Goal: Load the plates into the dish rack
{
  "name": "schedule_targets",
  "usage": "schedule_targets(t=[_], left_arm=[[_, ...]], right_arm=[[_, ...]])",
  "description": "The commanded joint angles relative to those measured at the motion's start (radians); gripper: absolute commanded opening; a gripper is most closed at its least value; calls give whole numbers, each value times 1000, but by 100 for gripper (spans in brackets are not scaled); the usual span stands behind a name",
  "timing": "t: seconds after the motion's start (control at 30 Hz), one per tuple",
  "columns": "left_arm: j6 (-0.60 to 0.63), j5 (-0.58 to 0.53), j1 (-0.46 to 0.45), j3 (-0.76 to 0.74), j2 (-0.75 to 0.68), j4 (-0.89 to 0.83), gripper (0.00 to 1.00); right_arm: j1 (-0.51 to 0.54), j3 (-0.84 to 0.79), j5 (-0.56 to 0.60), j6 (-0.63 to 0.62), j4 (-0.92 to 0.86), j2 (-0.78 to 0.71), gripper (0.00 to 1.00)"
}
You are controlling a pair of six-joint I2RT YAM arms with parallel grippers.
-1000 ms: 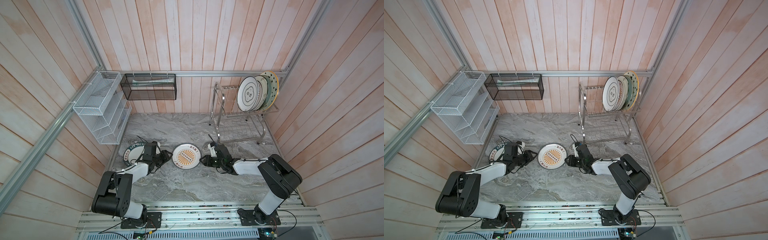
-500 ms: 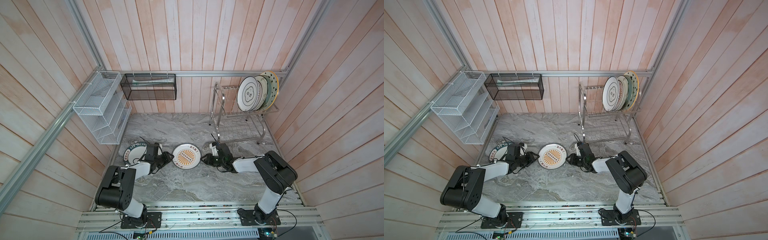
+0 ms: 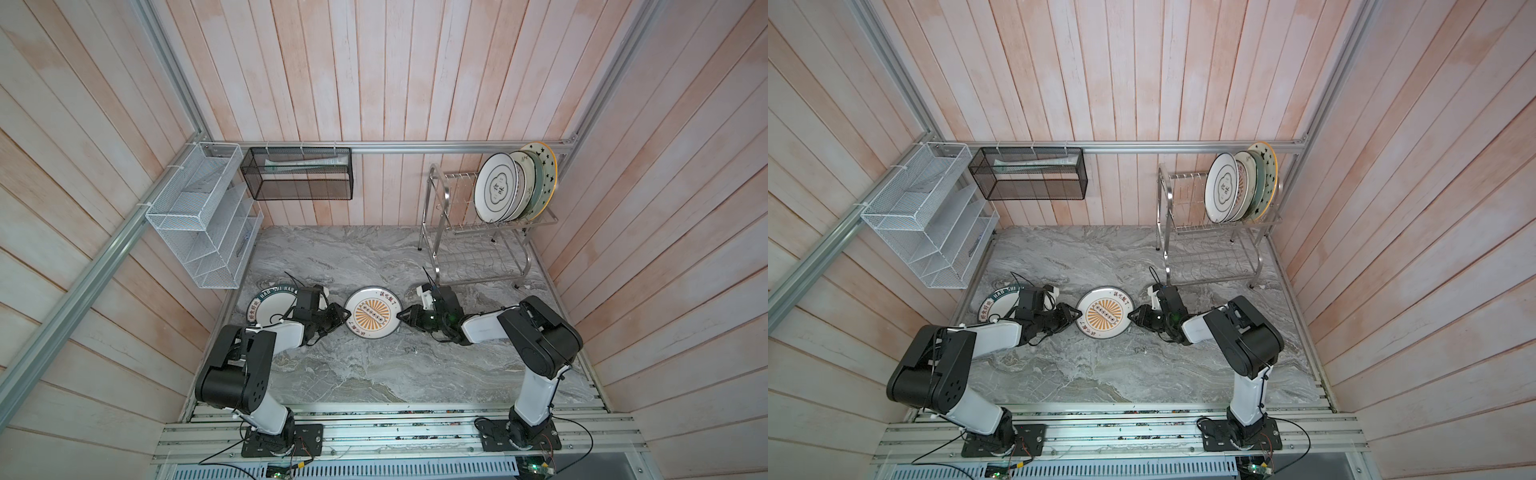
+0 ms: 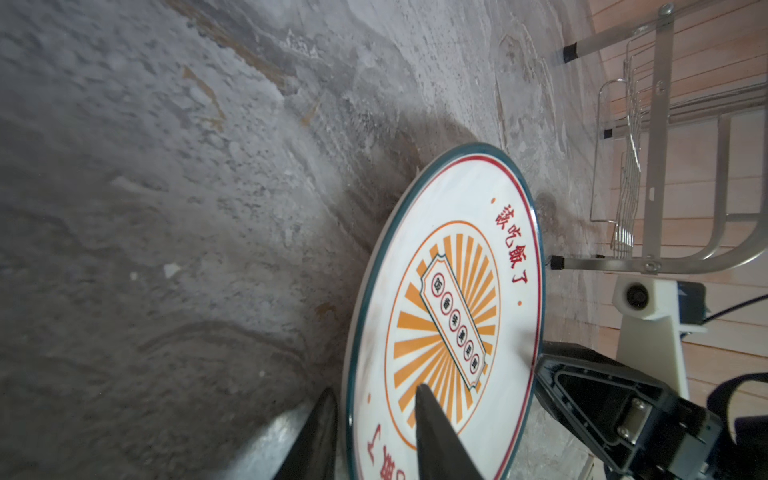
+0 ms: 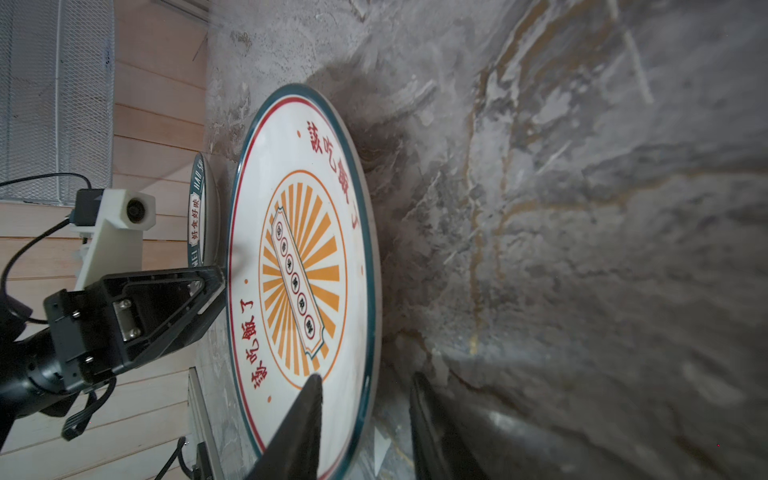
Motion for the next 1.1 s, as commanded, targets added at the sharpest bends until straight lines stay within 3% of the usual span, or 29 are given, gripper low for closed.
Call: schedule_targets(t=[0.0,0.13,0.43,1.07], left_arm=[[20,13,-5,27,16,13,32],[20,13,-8,30,23,13,30],[27,22,-23,48,54,7,14],[54,67,-50,64,66,13,10]], right_arm=[[-5,2,-31,41,58,28,37],[-5,2,-43,65,87,42,37],[-5,-4,-48,128,147,71,37],[-5,1,-74,166,204,94,32]])
